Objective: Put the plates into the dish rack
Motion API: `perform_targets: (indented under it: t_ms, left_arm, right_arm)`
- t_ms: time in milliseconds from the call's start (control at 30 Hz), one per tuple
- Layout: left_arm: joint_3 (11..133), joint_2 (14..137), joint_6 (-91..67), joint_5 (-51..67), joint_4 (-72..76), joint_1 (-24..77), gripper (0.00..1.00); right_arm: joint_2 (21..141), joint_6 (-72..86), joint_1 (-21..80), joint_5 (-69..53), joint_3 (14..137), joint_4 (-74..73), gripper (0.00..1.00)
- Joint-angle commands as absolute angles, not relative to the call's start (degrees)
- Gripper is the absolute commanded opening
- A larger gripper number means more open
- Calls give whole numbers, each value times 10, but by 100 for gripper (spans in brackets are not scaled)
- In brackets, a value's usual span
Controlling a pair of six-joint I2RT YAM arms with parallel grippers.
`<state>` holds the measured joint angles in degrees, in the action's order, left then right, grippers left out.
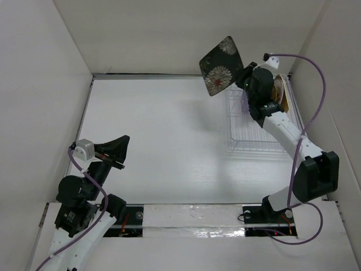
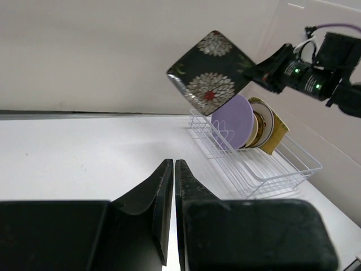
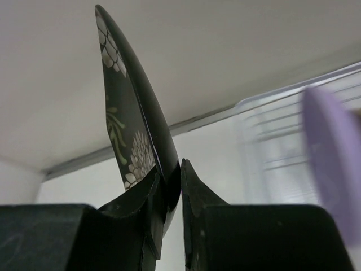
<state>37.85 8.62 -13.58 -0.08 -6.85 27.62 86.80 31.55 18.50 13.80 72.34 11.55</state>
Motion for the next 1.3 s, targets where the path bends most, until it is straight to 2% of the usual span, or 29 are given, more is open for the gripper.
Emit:
perform_targets:
  t_ms: [0, 233, 533, 833, 1133, 1267]
  left_arm:
    - [376, 76, -136, 21, -37, 273, 4]
    - [375, 74, -137, 26, -37, 273, 4]
    - [374, 84, -137, 25, -38, 273, 4]
    - [375, 96, -136, 21, -38, 273, 4]
    - [375, 110, -135, 13, -39, 273, 4]
    - [375, 122, -134, 14, -40, 273, 4]
  right_arm:
    - [815, 194, 183, 293, 795, 121, 0]
    - [859, 27, 169, 432, 902, 76, 0]
    - [932, -96, 175, 525, 904, 119, 0]
    - [971, -139, 187, 542, 870, 200, 0]
    - [1056, -206, 193, 556, 957, 272, 0]
    - [1088, -218, 199, 554, 947, 309, 0]
